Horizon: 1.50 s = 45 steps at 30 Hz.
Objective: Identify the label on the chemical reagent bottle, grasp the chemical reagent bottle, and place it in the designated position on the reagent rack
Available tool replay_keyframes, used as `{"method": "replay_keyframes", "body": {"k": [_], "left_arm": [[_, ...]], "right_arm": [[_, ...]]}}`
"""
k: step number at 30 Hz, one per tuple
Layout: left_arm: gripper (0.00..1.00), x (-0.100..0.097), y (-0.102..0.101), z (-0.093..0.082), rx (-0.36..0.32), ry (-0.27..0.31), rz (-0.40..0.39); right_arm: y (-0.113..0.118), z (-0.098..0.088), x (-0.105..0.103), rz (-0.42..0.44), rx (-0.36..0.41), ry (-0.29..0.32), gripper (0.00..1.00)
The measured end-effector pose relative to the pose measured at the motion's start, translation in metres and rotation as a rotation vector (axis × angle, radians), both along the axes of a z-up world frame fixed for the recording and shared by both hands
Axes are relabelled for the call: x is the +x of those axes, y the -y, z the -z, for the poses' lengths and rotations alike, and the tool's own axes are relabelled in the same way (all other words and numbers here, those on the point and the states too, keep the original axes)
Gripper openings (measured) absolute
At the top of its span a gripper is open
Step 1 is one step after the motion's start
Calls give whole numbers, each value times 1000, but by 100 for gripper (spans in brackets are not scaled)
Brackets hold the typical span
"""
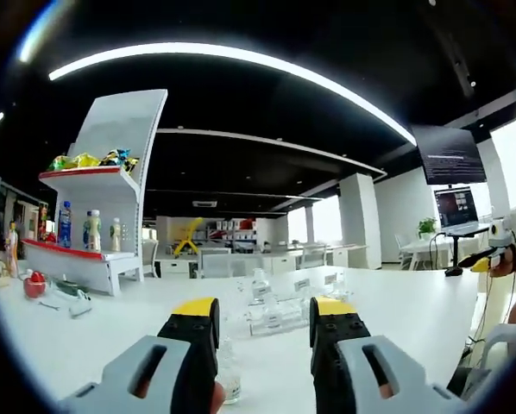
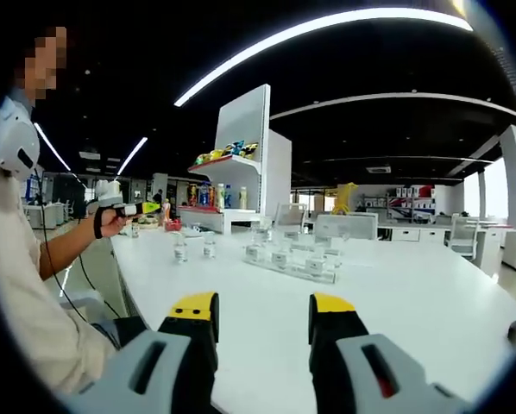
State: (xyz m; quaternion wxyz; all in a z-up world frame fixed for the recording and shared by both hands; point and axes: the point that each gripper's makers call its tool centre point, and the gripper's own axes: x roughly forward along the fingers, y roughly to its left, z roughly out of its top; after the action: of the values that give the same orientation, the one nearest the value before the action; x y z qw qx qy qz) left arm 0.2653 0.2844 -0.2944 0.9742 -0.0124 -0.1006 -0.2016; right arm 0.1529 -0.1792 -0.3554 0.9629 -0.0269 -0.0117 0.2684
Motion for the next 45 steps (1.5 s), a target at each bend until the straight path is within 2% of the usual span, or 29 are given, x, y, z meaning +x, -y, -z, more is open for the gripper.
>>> {"method": "replay_keyframes", "body": {"k": [6, 11, 15, 20, 34, 45], "left_arm": [[42, -15, -19, 18, -7, -23, -31], [42, -23, -26, 31, -10, -35, -39], [42, -22, -27, 43, 0, -58, -43], [42, -19, -28, 49, -3, -72, -46], [42, -11, -25, 57, -4, -87, -49], [42, 1, -29, 69, 31, -114, -65]], "right_arm": [[1, -5, -9, 7, -5, 15, 41], [1, -8, -14, 10, -2, 29, 41], [1, -6, -14, 15, -5, 23, 41], [0, -11, -16, 11, -4, 35, 41], [5, -17, -12, 20, -8, 42, 41], [7, -16, -9, 22, -6, 36, 41]]}}
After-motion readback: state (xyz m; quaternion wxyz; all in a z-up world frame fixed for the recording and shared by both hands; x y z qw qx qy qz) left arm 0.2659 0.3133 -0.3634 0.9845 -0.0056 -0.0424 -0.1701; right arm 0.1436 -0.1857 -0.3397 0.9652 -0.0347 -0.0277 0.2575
